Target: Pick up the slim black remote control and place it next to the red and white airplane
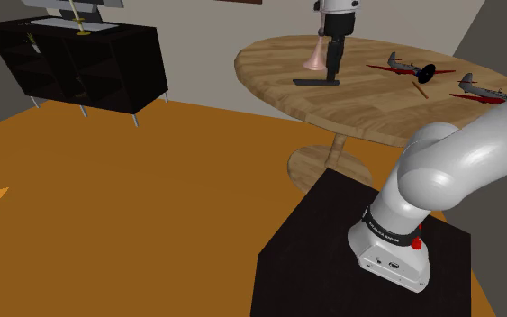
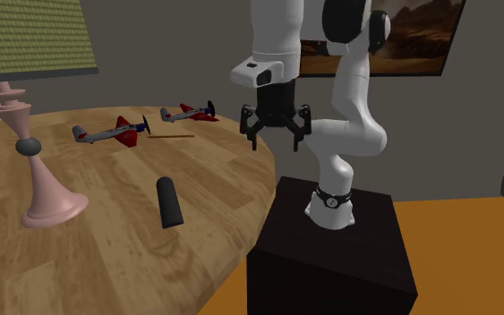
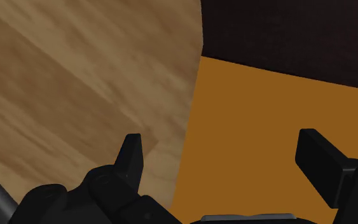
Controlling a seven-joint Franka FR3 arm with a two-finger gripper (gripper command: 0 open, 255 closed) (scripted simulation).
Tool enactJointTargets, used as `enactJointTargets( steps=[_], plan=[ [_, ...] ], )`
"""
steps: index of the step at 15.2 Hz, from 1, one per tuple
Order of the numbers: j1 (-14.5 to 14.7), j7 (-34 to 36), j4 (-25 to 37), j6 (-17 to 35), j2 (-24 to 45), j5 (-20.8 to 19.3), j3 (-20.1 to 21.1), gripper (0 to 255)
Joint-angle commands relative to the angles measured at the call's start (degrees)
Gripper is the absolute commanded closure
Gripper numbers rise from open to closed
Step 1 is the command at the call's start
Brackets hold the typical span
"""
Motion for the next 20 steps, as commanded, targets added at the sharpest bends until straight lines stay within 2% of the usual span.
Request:
enactJointTargets(
  steps=[1,6,10,16,19,20],
  plan=[
    [0.22,-5.27,1.49,1.50,2.70,-1.86,-2.77,0],
    [1.29,-17.38,6.24,5.89,10.95,-4.32,-9.13,0],
    [2.27,-27.38,11.32,9.58,19.01,-4.14,-13.92,0],
    [2.25,-43.30,21.11,14.52,33.55,0.55,-19.40,0],
    [0.69,-51.30,27.11,16.13,41.55,4.47,-20.51,0],
    [0.47,-51.59,27.36,16.17,41.85,4.60,-20.38,0]
  ],
)
